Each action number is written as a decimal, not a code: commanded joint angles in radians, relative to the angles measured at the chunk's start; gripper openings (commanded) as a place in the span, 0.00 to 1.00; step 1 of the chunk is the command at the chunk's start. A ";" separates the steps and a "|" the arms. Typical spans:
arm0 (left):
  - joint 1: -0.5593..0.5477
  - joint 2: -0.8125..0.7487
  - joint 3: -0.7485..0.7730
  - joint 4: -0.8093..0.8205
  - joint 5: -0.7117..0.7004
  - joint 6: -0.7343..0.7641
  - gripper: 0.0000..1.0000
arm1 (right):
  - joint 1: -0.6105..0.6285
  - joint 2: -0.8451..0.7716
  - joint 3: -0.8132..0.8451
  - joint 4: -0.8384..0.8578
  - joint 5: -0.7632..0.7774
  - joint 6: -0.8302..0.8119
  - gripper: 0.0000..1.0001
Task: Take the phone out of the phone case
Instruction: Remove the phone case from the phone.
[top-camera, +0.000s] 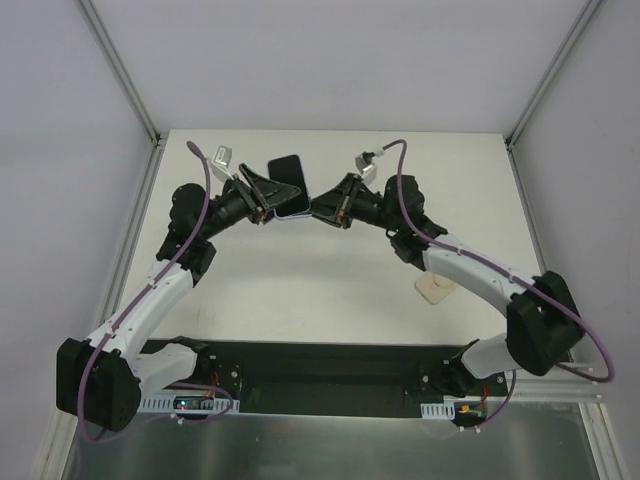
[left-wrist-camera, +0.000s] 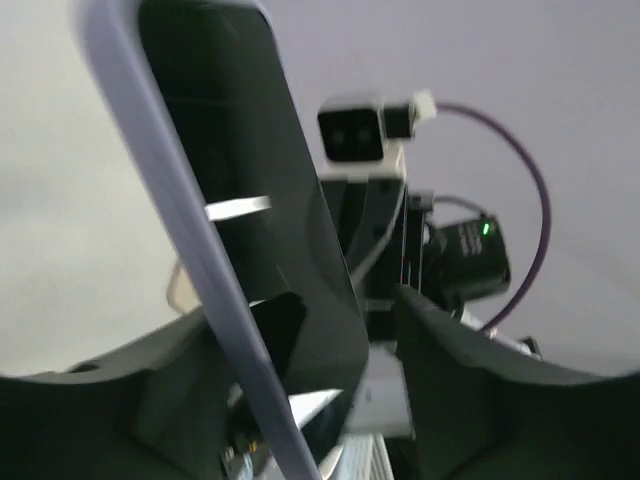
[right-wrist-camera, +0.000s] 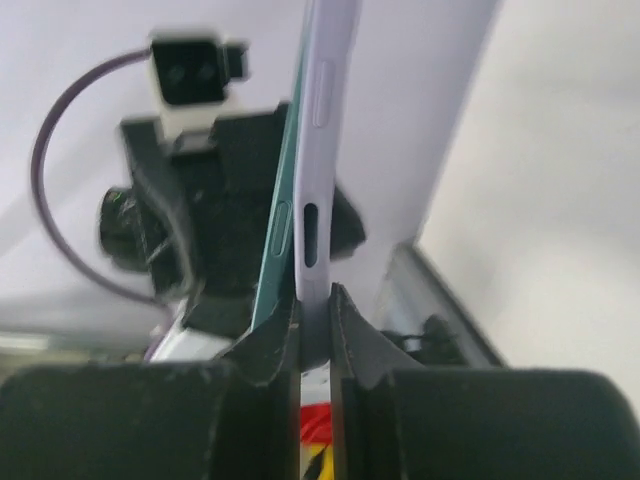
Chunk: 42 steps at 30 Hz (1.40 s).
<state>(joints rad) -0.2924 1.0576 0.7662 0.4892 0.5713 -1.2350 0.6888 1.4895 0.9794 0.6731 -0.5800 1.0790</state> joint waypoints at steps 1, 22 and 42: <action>-0.036 -0.010 0.015 -0.043 0.164 0.110 0.83 | -0.046 -0.196 0.071 -0.551 0.361 -0.307 0.01; -0.237 0.381 0.202 -0.483 0.102 0.362 0.96 | 0.063 -0.069 0.176 -1.304 0.787 -0.762 0.01; -0.268 0.573 0.174 -0.581 0.082 0.542 0.84 | 0.121 0.204 0.151 -1.066 0.590 -0.749 0.01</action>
<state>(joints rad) -0.5514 1.6291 0.9527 -0.0624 0.6739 -0.7506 0.8017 1.6283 1.1126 -0.5209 0.1368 0.3344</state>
